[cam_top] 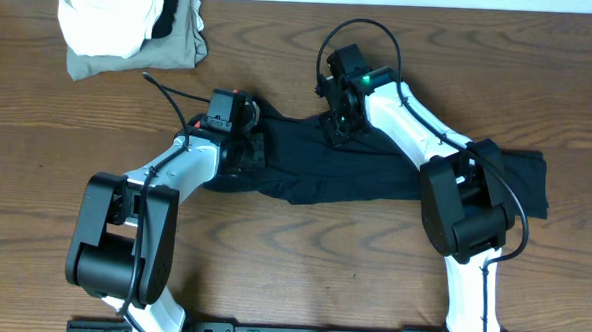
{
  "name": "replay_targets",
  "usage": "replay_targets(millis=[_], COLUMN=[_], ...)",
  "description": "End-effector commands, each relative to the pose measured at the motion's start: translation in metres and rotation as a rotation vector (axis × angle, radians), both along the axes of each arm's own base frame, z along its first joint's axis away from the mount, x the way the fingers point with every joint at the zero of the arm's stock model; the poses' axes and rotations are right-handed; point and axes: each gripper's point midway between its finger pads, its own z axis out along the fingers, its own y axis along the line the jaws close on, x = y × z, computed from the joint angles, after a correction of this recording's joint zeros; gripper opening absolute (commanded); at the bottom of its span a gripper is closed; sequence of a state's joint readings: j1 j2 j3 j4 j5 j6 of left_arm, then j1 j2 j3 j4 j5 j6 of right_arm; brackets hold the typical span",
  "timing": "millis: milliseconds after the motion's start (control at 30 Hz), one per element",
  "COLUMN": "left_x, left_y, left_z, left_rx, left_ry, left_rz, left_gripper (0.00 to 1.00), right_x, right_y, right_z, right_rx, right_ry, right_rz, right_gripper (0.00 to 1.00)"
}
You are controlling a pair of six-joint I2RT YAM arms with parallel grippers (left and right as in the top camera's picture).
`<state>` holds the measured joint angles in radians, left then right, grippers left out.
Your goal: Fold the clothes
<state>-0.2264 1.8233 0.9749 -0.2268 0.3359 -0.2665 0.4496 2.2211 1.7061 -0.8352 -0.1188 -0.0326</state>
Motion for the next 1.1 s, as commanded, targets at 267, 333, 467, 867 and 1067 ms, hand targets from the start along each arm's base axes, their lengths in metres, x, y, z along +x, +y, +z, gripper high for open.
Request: replay_targets(millis=[267,333,467,867,1067], left_x=[-0.001,-0.001,0.000,0.000,0.000], left_y=[0.002,0.002,0.002,0.002,0.002], left_z=[-0.003,-0.003,-0.003,-0.003,-0.003], left_rx=[0.005,0.005,0.005,0.005,0.004], left_ry=[0.010,0.009,0.009,0.009,0.007], left_rz=[0.015,0.015,0.015,0.015,0.015], left_gripper=[0.07,0.06,0.06,0.06,0.06], right_x=[-0.005,-0.008,-0.009,-0.015,-0.007], right_y=[0.009,0.011,0.011,0.008,0.004], right_z=[-0.007,-0.009,-0.010,-0.030,-0.027], right_rx=[0.033,0.042,0.035,0.013,-0.007], right_ry=[0.031,0.040,0.042,0.089,0.059], right_rz=[0.027,0.032,0.034,0.032,0.024], right_gripper=[0.31,0.31,0.25,0.10,0.01])
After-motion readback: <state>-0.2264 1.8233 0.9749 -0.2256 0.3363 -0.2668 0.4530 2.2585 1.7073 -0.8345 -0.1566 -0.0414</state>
